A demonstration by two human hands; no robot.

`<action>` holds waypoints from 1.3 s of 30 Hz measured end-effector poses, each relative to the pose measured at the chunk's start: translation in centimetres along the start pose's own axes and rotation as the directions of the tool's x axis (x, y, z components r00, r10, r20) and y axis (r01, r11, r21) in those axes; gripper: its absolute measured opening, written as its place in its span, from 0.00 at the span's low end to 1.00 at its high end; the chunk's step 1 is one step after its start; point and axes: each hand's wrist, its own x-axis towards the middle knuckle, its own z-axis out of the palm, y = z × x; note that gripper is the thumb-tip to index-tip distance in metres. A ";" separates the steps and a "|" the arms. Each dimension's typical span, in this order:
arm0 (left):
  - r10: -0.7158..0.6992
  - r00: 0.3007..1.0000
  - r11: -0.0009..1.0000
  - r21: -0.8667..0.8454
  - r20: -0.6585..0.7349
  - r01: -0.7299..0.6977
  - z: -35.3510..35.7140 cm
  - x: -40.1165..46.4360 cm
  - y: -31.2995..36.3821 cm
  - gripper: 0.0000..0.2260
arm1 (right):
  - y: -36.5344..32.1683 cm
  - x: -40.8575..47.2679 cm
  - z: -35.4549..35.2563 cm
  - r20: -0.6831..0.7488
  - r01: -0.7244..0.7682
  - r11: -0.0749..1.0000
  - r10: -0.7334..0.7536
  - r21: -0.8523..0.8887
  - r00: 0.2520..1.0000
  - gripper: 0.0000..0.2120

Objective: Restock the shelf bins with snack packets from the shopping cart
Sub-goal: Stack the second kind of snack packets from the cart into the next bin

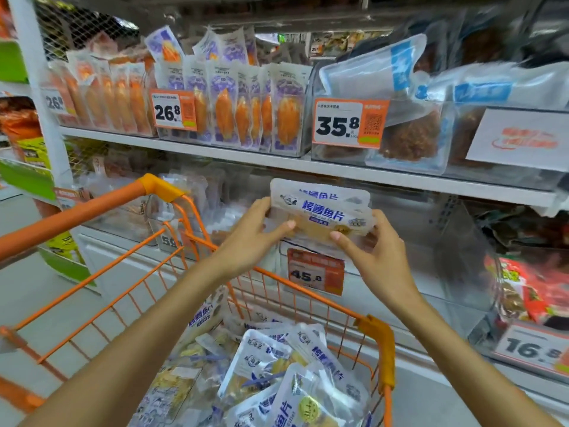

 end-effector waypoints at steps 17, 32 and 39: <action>-0.518 0.854 0.845 0.180 0.043 0.504 11.3 15.5 -3.4 0.15 | 14.4 11.9 0.2 0.210 -0.333 0.872 0.423 -0.359 0.881 0.32; -0.678 0.649 0.730 0.210 0.344 0.650 13.0 18.7 -5.3 0.18 | 19.0 15.3 1.9 0.032 -0.274 0.781 0.352 -0.562 0.936 0.27; -0.682 0.652 0.713 0.099 0.332 0.695 13.9 18.6 -5.6 0.25 | 18.0 15.2 3.3 -0.055 -0.402 0.713 0.457 -0.575 0.888 0.33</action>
